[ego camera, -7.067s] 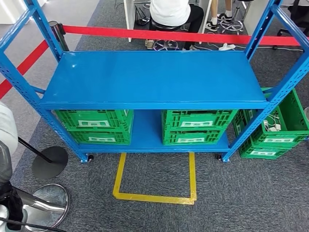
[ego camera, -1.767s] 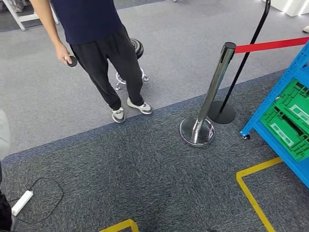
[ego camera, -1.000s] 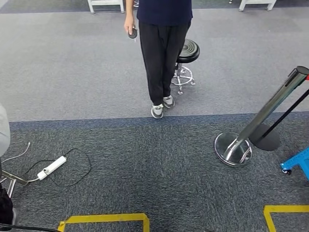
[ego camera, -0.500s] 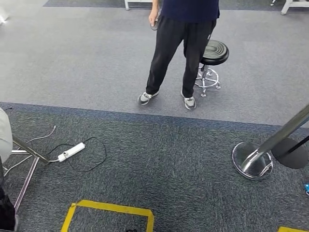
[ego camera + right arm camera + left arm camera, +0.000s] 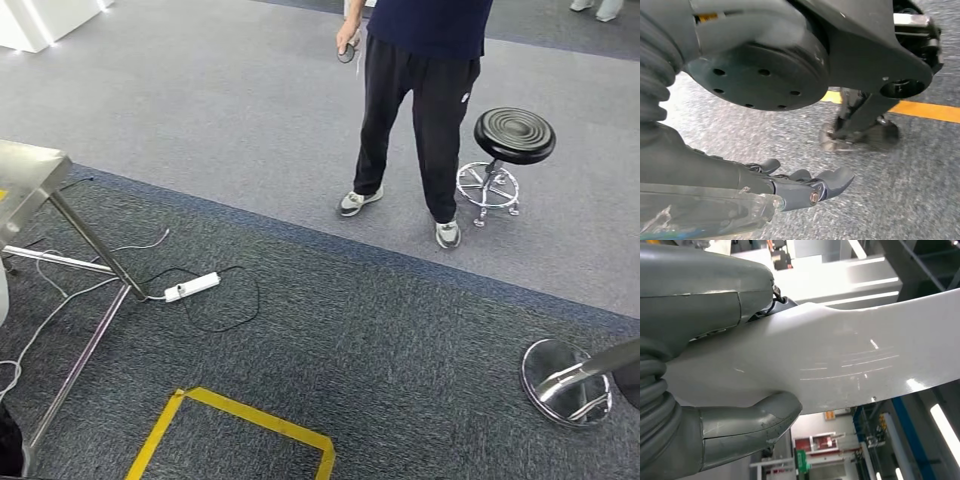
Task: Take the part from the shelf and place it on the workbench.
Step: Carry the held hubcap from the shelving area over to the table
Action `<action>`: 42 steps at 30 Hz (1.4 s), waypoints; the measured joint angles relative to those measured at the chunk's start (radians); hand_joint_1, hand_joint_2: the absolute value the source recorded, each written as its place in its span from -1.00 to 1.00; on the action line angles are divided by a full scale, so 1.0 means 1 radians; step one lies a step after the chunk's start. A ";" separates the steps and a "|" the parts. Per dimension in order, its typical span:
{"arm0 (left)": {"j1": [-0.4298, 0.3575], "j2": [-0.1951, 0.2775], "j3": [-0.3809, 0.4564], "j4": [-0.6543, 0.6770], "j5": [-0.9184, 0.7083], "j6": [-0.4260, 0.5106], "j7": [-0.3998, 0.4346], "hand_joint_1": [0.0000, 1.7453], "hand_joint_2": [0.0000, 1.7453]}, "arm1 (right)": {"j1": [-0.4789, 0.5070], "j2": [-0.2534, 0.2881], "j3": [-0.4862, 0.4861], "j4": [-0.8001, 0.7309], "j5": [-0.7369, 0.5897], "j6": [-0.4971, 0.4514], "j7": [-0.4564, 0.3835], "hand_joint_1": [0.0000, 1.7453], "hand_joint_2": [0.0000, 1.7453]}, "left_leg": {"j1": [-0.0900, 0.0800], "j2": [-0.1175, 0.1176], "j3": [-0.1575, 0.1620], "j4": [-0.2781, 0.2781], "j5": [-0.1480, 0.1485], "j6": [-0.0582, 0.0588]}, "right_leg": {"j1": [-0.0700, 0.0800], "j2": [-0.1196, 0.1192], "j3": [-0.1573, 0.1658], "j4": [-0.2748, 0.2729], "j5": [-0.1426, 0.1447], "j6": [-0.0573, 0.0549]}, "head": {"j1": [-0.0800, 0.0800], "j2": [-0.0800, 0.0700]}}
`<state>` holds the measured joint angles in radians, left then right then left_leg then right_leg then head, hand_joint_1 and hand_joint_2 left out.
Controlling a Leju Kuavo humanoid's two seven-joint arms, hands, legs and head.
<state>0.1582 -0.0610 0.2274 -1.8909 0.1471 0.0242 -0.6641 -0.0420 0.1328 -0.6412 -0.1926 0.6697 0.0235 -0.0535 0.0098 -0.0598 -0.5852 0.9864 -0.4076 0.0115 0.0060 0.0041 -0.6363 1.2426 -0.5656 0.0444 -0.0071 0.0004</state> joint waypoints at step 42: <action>-0.117 0.039 -0.026 0.023 0.011 0.048 0.041 1.00 1.00 | -0.001 0.005 -0.100 -0.001 -0.059 0.007 0.002 -1.00 1.00 | 0.001 0.039 -0.119 0.201 -0.098 -0.051 | -0.010 0.002 0.084 -0.236 0.109 -0.045 | -0.014 0.000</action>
<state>0.0414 -0.0222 0.2011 -1.8675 0.1580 0.0725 -0.6226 -0.0429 0.1377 -0.7409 -0.1938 0.6103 0.0307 -0.0515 0.0103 -0.0211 -0.7038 1.1874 -0.5055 -0.0399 -0.0044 0.0062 -0.5523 1.0068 -0.4568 -0.0003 -0.0214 0.0004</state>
